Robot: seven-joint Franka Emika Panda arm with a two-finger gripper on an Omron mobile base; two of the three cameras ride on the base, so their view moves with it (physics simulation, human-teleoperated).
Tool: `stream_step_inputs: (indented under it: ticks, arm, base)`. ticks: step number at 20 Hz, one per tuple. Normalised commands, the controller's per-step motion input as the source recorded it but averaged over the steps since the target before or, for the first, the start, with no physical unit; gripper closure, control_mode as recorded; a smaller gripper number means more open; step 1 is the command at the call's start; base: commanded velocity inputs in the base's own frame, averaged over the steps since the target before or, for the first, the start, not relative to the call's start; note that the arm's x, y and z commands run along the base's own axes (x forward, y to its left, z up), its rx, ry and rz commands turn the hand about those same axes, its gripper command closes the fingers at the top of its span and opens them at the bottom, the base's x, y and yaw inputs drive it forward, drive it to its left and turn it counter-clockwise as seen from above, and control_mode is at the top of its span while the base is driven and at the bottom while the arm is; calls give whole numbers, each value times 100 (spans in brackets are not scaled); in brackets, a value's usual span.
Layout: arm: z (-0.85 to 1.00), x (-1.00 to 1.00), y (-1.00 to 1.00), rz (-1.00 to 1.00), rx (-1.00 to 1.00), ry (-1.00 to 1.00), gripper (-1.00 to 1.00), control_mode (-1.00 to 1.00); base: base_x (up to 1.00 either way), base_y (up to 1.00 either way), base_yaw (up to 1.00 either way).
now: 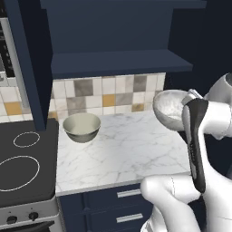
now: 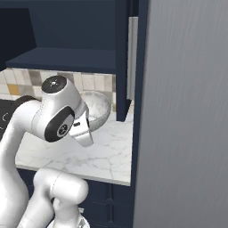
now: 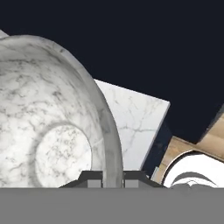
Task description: Open the cabinet. Pick the bowls from the counter and place them in the cabinet. Then close the cabinet.
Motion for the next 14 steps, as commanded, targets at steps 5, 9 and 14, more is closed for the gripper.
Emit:
stream_step_inputs:
  ticks: [5,9,14]
  arm:
    - [84,-40,38,0,-1,-16,100,-100]
    - [76,-24,34,0,-1,-13,100,-100]
    - [61,-11,33,4,-2,-18,100,-100]
  base:
    - [0,0,0]
    - [0,0,0]
    - [0,0,0]
